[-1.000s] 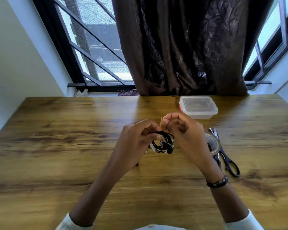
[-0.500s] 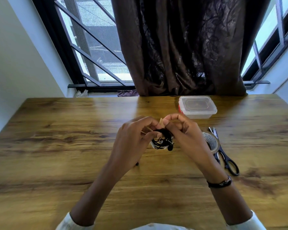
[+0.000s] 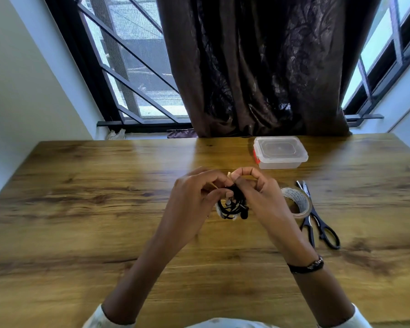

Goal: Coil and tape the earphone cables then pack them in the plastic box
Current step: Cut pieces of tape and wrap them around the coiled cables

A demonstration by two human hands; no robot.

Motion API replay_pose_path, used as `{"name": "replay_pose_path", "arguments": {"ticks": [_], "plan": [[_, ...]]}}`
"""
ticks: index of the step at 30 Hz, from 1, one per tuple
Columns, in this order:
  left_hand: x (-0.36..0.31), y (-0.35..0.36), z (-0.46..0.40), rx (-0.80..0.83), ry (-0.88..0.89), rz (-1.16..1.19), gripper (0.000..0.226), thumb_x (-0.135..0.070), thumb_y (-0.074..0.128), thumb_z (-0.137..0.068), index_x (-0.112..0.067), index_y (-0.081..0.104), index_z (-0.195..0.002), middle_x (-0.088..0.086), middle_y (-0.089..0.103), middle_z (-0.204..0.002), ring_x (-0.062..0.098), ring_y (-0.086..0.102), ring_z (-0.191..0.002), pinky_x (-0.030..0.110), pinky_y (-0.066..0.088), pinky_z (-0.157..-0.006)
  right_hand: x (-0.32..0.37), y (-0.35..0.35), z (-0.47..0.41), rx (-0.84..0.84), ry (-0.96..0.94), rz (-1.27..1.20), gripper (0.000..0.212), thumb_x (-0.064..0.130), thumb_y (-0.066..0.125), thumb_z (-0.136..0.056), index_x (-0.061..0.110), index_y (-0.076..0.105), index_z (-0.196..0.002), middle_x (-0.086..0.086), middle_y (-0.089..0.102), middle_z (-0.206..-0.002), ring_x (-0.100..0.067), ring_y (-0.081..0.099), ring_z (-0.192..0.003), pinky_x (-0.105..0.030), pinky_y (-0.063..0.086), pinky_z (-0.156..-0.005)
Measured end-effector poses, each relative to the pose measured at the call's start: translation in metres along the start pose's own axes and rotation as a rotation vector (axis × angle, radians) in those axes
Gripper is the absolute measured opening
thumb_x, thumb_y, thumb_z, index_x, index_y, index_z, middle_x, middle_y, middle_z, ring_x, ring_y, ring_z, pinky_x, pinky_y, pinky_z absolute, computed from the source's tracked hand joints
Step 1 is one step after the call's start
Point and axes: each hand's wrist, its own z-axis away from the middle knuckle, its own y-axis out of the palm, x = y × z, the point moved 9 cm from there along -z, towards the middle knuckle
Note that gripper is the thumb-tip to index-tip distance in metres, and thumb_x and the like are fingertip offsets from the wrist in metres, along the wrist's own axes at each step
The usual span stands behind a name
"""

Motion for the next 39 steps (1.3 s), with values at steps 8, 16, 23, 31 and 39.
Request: {"name": "replay_pose_path", "arguments": {"ticks": [8, 16, 23, 31, 39], "plan": [[0.007, 0.005, 0.001, 0.047, -0.037, 0.111, 0.012, -0.017, 0.068, -0.086, -0.020, 0.072, -0.097, -0.008, 0.065, -0.098, 0.001, 0.066, -0.083, 0.008, 0.047, -0.069, 0.002, 0.000, 0.004, -0.022, -0.051, 0.010, 0.008, 0.019, 0.056, -0.097, 0.021, 0.063, -0.094, -0.006, 0.073, -0.085, -0.021, 0.070, -0.080, -0.029, 0.055, -0.068], [0.005, 0.005, 0.004, 0.098, 0.024, 0.173, 0.019, -0.019, 0.057, -0.093, -0.019, 0.053, -0.112, -0.003, 0.064, -0.105, 0.014, 0.066, -0.095, 0.030, 0.057, -0.078, 0.015, 0.001, 0.010, -0.065, -0.139, 0.033, 0.007, 0.023, 0.055, -0.096, 0.020, 0.062, -0.097, -0.007, 0.071, -0.084, -0.029, 0.069, -0.082, -0.053, 0.056, -0.078], [0.013, 0.013, 0.016, 0.198, -0.116, 0.469, 0.036, -0.024, 0.050, -0.093, -0.011, 0.052, -0.127, 0.005, 0.061, -0.122, 0.017, 0.061, -0.111, 0.029, 0.052, -0.091, 0.029, 0.000, 0.011, -0.064, -0.231, 0.074, 0.007, 0.019, 0.054, -0.096, 0.020, 0.061, -0.097, 0.002, 0.071, -0.084, -0.013, 0.069, -0.077, -0.030, 0.059, -0.069], [0.019, 0.017, 0.018, 0.202, -0.235, 0.663, 0.033, -0.019, 0.057, -0.089, -0.008, 0.063, -0.120, 0.007, 0.070, -0.112, 0.016, 0.064, -0.109, 0.019, 0.050, -0.085, 0.043, 0.003, 0.019, -0.092, -0.360, 0.237, 0.005, 0.021, 0.052, -0.097, 0.021, 0.058, -0.098, 0.005, 0.069, -0.081, -0.015, 0.067, -0.073, -0.044, 0.056, -0.066], [0.029, 0.018, 0.018, 0.182, -0.367, 0.746, 0.030, -0.026, 0.060, -0.088, -0.015, 0.061, -0.116, 0.012, 0.072, -0.103, 0.023, 0.067, -0.099, 0.029, 0.053, -0.085, 0.050, 0.007, 0.025, -0.098, -0.425, 0.306, 0.007, 0.024, 0.050, -0.098, 0.021, 0.056, -0.101, -0.001, 0.067, -0.075, -0.023, 0.065, -0.065, -0.050, 0.052, -0.056]]}}
